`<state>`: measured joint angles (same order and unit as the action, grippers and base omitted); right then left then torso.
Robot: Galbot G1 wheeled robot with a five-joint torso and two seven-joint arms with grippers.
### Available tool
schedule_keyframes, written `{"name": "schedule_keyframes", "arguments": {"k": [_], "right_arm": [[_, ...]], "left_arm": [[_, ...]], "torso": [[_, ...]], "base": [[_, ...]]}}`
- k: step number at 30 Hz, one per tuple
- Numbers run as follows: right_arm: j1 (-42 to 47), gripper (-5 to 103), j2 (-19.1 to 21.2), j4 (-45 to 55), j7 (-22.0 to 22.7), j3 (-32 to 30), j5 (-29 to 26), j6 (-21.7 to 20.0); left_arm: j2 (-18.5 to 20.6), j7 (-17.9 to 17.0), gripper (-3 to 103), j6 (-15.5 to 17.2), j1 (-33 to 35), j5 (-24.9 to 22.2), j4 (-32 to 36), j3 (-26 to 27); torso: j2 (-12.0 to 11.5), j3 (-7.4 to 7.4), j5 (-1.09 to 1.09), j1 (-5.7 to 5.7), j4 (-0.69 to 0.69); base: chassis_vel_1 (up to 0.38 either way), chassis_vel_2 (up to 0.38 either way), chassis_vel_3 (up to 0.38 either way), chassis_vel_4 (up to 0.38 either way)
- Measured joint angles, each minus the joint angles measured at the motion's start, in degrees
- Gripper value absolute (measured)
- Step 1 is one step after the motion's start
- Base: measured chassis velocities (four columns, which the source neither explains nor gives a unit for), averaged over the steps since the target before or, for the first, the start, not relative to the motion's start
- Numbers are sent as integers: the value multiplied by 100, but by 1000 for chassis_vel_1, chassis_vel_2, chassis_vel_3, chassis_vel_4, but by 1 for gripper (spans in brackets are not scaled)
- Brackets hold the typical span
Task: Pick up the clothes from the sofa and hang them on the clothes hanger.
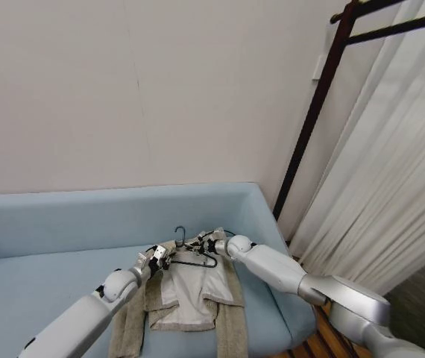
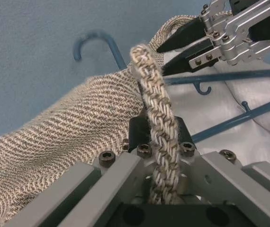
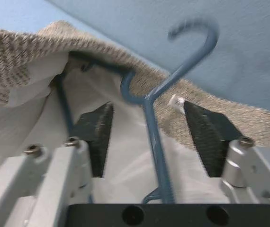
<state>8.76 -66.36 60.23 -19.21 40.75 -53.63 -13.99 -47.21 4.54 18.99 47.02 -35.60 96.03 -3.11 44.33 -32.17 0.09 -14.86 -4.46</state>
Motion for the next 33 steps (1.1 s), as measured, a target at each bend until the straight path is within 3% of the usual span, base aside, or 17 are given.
{"name": "schedule_keyframes", "arguments": {"k": [4,7,10,14,18,21,28,31,33], "right_arm": [[46,66,266,357,208,-189,9,8],[145,71,549,765,355,-348,-81,-3],[318,89,960,1258,573,-579,-205,-55],[493,97,1250,1531,769,-814,-271,-110],[620,100,1423,1590,817,-1027,-267,-129],[690,100,1504,1606,811,-1196,-265,-130],[740,100,1574,1621,755,-1377,-265,-131],[788,100,1604,1609,743,-1556,-262,-131],[815,100,1608,1577,788,-1700,-270,-144]], "left_arm": [[-5,-1,0,-5,-4,-7,-22,21],[-28,-1,-3,-1,21,-8,-40,71],[-78,-1,12,-48,80,-8,-61,155],[-89,57,24,-66,201,-11,40,251],[-66,94,34,-69,421,-5,239,292],[-44,137,51,-69,669,53,407,297],[34,261,72,-69,1008,22,758,541],[129,284,88,-93,1074,-362,906,801],[174,189,93,-166,949,-654,870,921]], "torso": [[0,0,0,0,0],[0,0,1,0,-1],[0,1,0,0,-3],[0,1,0,0,-3],[0,1,1,0,-1],[0,1,1,0,0],[0,1,0,1,0],[1,1,0,1,1],[1,1,0,1,0]], "base": [[0,0,0,0],[0,0,0,0],[0,0,0,0],[0,0,0,0],[0,0,0,0],[0,0,0,0],[0,0,0,0],[0,0,0,0],[0,0,0,0]]}}
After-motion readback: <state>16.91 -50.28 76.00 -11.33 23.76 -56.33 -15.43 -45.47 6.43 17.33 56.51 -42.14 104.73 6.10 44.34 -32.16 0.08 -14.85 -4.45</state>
